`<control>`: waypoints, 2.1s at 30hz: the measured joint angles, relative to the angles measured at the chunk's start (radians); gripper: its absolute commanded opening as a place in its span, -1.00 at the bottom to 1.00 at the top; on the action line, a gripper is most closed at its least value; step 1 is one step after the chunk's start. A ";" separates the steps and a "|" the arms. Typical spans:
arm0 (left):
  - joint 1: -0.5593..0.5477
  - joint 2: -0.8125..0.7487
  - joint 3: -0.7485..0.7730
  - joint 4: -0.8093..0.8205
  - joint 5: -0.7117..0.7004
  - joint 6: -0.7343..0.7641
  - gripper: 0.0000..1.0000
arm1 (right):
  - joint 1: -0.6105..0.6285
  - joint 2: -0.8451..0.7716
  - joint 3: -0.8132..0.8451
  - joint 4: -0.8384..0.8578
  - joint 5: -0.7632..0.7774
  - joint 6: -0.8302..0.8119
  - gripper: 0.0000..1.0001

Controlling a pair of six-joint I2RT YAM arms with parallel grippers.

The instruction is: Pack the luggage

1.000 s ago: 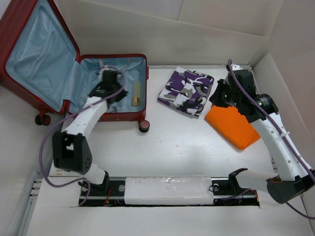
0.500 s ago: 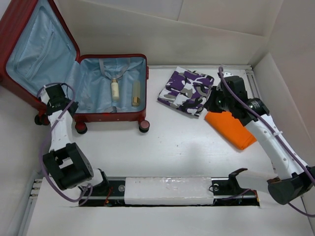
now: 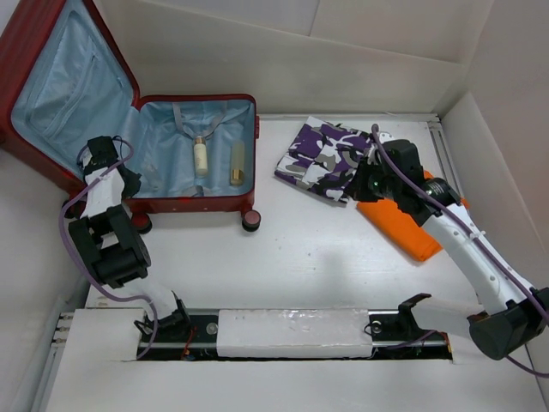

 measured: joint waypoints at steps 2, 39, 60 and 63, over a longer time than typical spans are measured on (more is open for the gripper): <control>-0.010 0.010 0.000 -0.008 0.005 0.008 -1.00 | 0.002 0.000 -0.010 0.009 -0.004 0.000 -1.00; -0.141 0.401 0.558 0.052 0.162 0.006 -0.98 | 0.150 -0.044 -0.033 0.020 0.053 0.073 -1.00; -0.145 -0.148 0.049 0.092 -0.005 0.057 0.07 | 0.219 -0.063 -0.036 0.024 0.079 0.094 0.07; -0.145 -0.106 0.032 0.078 -0.016 0.072 0.01 | 0.225 -0.063 -0.036 0.027 0.079 0.094 0.07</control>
